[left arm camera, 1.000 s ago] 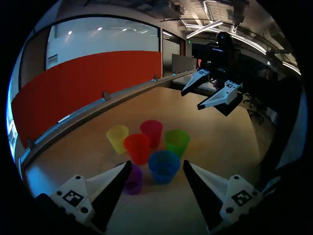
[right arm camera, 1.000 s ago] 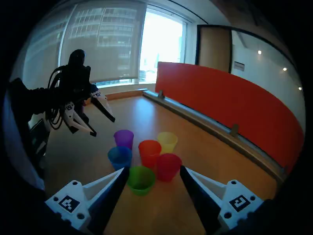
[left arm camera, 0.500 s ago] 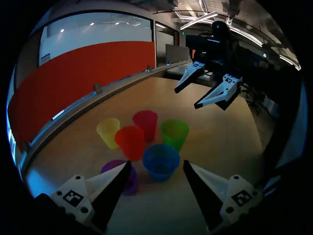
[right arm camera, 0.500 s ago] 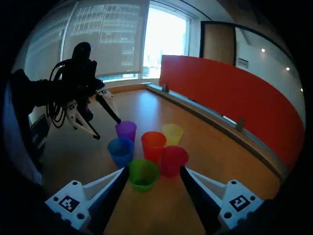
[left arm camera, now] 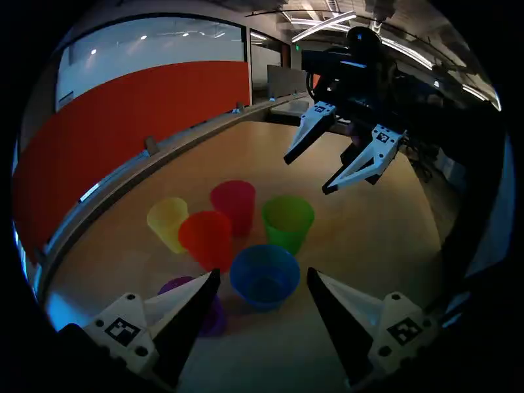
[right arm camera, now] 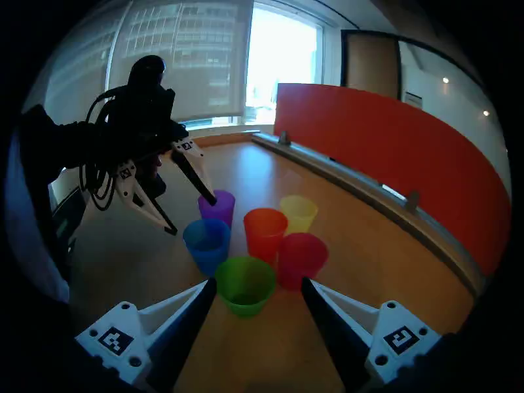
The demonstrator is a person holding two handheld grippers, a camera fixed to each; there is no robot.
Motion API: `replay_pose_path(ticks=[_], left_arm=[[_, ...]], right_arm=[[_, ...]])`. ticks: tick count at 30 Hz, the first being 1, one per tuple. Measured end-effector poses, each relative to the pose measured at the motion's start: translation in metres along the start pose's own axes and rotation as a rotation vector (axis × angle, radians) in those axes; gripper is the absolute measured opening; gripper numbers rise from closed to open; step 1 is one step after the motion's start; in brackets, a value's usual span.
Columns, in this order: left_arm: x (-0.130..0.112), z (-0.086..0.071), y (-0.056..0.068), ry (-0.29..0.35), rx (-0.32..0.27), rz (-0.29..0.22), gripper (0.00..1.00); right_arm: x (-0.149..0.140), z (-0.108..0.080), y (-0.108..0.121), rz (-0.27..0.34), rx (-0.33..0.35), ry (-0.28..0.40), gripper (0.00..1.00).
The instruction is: Pour water
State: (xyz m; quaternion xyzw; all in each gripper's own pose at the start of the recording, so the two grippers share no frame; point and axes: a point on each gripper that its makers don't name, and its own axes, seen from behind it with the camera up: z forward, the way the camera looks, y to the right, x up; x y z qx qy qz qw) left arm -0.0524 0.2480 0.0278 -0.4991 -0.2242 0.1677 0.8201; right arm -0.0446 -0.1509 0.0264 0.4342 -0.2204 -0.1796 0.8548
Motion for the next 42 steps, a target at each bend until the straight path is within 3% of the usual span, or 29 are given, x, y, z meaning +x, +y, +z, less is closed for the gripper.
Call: replay_pose_path(ticks=[29, 42], left_arm=[[-0.011, 0.034, 0.002, -0.066, -0.015, 0.059, 0.98], [-0.015, 0.049, 0.004, -0.076, -0.021, 0.063, 0.98]], right_arm=[[-0.026, 0.016, -0.009, -0.009, 0.028, -0.044, 1.0], [-0.032, 0.02, -0.006, -0.013, 0.028, -0.052, 1.0]])
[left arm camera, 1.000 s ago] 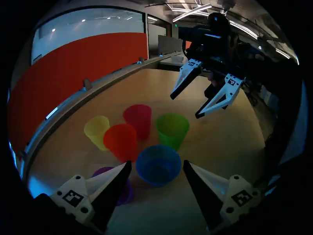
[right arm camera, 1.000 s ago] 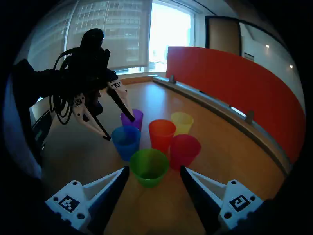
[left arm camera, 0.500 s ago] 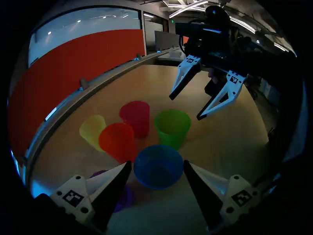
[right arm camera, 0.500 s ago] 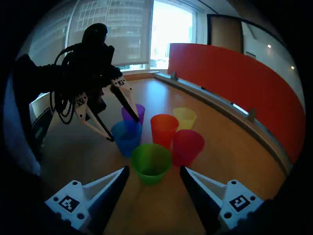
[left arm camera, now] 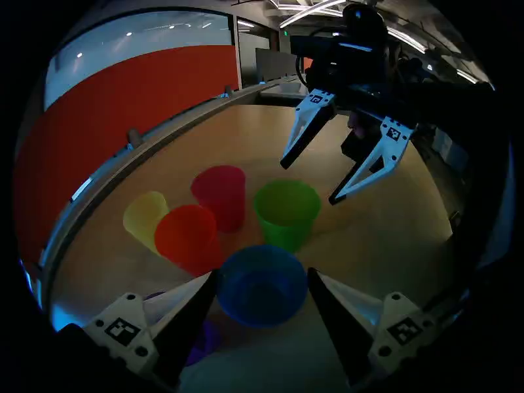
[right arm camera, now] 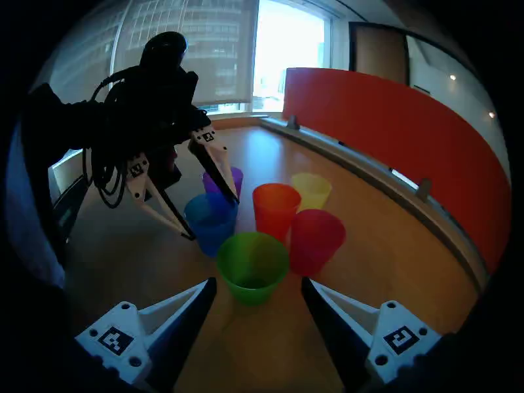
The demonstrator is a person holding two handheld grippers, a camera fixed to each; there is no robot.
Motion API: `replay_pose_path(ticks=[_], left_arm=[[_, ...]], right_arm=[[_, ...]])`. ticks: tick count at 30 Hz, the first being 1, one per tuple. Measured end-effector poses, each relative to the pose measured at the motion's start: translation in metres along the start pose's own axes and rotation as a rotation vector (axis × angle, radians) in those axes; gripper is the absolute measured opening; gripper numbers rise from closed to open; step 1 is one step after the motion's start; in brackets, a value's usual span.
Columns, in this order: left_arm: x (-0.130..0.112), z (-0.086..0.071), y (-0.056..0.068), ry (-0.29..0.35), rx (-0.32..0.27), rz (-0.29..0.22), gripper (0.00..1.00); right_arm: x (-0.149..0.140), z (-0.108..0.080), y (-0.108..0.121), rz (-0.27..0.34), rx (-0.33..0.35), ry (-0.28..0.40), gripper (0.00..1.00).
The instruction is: Pour water
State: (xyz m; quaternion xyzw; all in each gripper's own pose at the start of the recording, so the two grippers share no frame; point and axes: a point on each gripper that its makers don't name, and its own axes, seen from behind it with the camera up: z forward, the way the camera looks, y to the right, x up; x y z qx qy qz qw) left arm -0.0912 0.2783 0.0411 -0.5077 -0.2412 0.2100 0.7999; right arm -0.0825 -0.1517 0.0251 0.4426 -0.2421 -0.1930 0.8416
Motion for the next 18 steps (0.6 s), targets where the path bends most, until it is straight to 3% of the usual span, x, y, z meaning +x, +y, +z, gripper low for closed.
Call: replay_pose_path(ticks=[18], left_arm=[[-0.0047, 0.0076, 0.0004, -0.029, 0.011, 0.037, 0.98]], right_arm=[[-0.001, -0.0016, 0.0041, 0.007, -0.007, 0.006, 1.0]])
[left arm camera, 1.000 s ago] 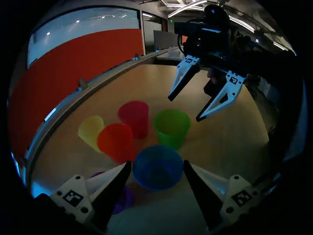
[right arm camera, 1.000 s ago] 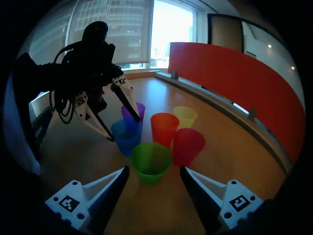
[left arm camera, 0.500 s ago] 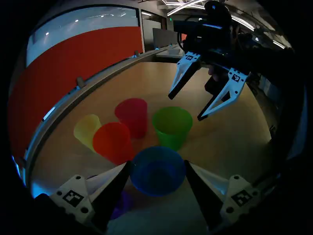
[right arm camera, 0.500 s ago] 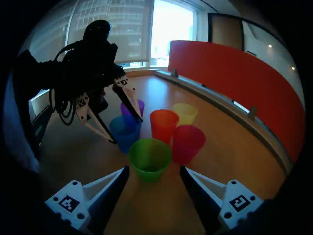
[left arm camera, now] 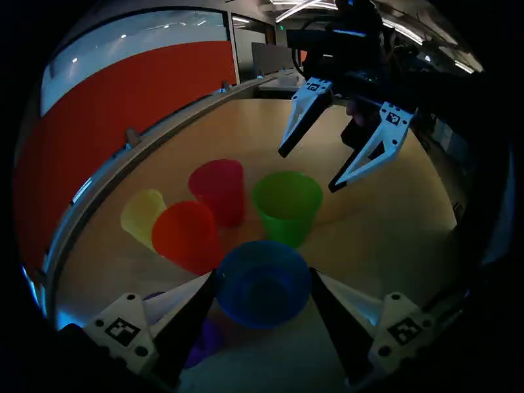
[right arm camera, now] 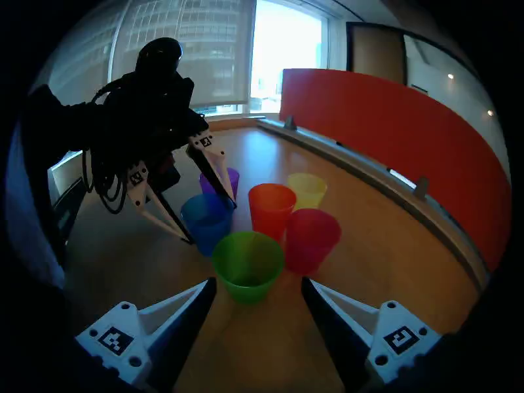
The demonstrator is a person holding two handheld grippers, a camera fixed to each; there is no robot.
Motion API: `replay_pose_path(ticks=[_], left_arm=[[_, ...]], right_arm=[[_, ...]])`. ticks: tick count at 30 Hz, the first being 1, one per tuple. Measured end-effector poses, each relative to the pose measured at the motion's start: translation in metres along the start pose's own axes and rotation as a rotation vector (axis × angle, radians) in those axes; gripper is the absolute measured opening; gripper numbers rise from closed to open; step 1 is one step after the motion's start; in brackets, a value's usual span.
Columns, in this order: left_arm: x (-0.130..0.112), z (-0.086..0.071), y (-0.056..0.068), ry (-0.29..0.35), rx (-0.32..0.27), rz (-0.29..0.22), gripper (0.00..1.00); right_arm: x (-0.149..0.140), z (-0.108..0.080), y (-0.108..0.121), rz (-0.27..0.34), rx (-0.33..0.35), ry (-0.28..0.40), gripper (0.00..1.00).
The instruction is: Pour water
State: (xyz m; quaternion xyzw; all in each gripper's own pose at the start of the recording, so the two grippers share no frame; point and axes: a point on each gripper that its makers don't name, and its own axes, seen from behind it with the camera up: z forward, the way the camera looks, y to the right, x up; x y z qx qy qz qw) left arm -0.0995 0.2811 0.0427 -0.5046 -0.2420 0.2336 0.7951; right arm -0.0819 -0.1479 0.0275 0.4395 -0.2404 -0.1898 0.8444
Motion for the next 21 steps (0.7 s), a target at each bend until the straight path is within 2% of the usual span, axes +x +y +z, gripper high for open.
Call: replay_pose_path(ticks=[6, 21], left_arm=[[-0.0011, -0.0004, -0.0006, -0.008, 0.006, 0.016, 0.96], [-0.0019, -0.002, -0.0016, -0.015, 0.008, 0.008, 0.9]], right_arm=[[-0.0003, 0.0005, 0.0009, 0.004, -0.002, 0.0, 1.0], [0.0006, 0.0011, 0.0005, 0.006, 0.001, 0.003, 1.0]])
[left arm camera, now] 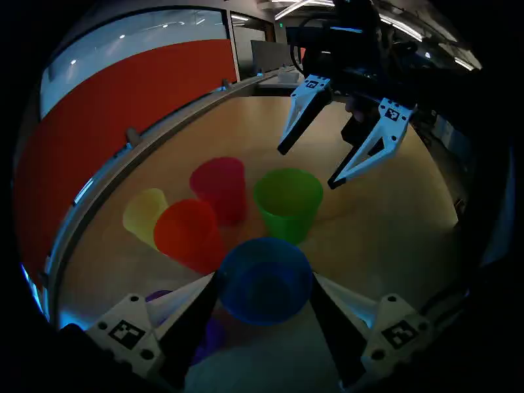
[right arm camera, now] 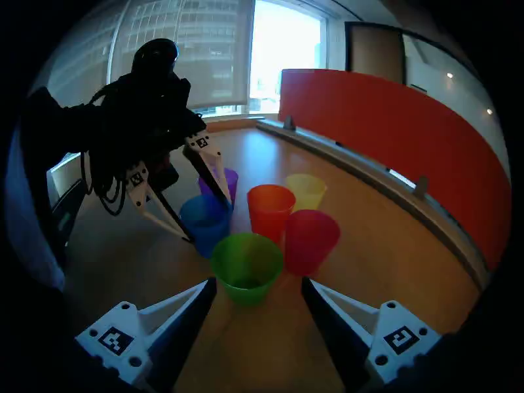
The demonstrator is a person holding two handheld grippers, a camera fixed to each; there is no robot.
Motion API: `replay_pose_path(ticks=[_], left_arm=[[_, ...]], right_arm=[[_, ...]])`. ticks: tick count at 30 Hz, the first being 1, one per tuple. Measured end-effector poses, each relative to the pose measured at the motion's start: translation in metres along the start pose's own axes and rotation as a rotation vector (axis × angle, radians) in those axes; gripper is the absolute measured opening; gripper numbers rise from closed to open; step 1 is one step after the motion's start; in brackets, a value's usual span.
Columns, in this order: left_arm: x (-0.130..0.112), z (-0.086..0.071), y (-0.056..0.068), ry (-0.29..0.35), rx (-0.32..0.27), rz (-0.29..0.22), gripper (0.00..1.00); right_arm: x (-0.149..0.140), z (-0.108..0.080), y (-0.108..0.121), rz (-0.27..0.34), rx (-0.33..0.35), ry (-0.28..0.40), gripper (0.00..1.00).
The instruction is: Pour water
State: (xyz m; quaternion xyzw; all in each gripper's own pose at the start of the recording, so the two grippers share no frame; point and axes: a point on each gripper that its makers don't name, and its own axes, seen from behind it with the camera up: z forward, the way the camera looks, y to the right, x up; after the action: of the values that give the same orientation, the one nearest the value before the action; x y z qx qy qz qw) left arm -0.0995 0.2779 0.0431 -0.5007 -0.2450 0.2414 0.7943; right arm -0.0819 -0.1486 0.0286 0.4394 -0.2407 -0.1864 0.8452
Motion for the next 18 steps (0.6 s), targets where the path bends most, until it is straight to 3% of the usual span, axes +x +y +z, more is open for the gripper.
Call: replay_pose_path(ticks=[18], left_arm=[[0.006, -0.023, -0.003, 0.034, 0.018, -0.017, 0.9]], right_arm=[[-0.002, 0.014, -0.007, 0.0, 0.027, -0.015, 1.0]])
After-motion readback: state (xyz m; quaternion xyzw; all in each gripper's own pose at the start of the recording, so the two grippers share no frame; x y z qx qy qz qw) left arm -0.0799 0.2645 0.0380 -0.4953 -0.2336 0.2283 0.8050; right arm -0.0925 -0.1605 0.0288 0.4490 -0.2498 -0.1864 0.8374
